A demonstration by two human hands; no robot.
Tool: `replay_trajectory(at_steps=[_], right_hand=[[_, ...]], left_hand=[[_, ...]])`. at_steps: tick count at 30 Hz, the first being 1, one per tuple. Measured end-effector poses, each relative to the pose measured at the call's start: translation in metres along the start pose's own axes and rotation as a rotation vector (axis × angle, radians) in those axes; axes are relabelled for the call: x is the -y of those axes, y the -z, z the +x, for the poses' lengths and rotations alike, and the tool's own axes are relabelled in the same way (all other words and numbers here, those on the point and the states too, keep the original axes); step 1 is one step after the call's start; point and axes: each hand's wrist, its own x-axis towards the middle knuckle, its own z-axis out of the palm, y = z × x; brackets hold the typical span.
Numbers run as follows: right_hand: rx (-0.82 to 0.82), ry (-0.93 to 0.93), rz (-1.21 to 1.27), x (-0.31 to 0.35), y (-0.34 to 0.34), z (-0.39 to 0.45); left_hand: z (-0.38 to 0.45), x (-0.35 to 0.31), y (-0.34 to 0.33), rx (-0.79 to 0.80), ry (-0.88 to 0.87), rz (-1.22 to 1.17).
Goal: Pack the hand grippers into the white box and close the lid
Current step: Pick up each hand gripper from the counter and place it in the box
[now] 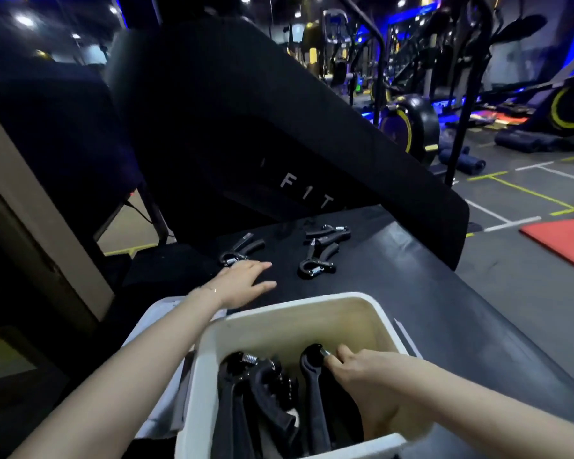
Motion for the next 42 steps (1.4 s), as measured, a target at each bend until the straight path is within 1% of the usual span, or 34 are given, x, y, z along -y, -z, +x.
replay_trajectory(at_steps=[2, 5, 9, 11, 15, 19, 21, 25, 32, 35, 38, 42], right_hand=[[0.031, -0.01, 0.012, 0.0, 0.004, 0.003], [0.068, -0.011, 0.008, -0.002, 0.006, 0.008], [0.077, 0.015, 0.032, -0.007, 0.004, 0.014], [0.078, 0.037, 0.046, -0.01, 0.001, 0.017], [0.088, 0.077, 0.089, -0.015, 0.0, 0.026], [0.09, 0.1, 0.092, -0.015, -0.001, 0.029], [0.078, 0.099, 0.098, -0.016, -0.002, 0.028], [0.082, 0.087, 0.12, -0.014, -0.003, 0.028], [0.066, 0.053, 0.087, -0.01, -0.008, 0.026], [0.078, 0.059, 0.103, -0.011, -0.008, 0.026], [0.09, 0.056, 0.099, -0.011, -0.008, 0.027], [0.114, 0.027, 0.107, -0.009, -0.009, 0.029]], left_hand=[[0.024, 0.007, -0.004, 0.047, 0.018, 0.015], [0.058, 0.005, -0.01, 0.097, -0.022, 0.012], [0.106, -0.018, -0.016, 0.169, -0.102, 0.013], [0.129, -0.03, -0.02, 0.21, -0.111, 0.042], [0.166, -0.05, -0.033, 0.308, -0.032, 0.134], [0.182, -0.058, -0.049, 0.342, 0.032, 0.136], [0.185, -0.06, -0.06, 0.328, 0.053, 0.111], [0.187, -0.06, -0.08, 0.237, 0.136, 0.042], [0.192, -0.05, -0.084, 0.135, 0.044, 0.039], [0.188, -0.055, -0.084, 0.086, 0.036, 0.042], [0.184, -0.057, -0.077, 0.076, 0.04, 0.061], [0.172, -0.057, -0.058, 0.106, 0.05, 0.056]])
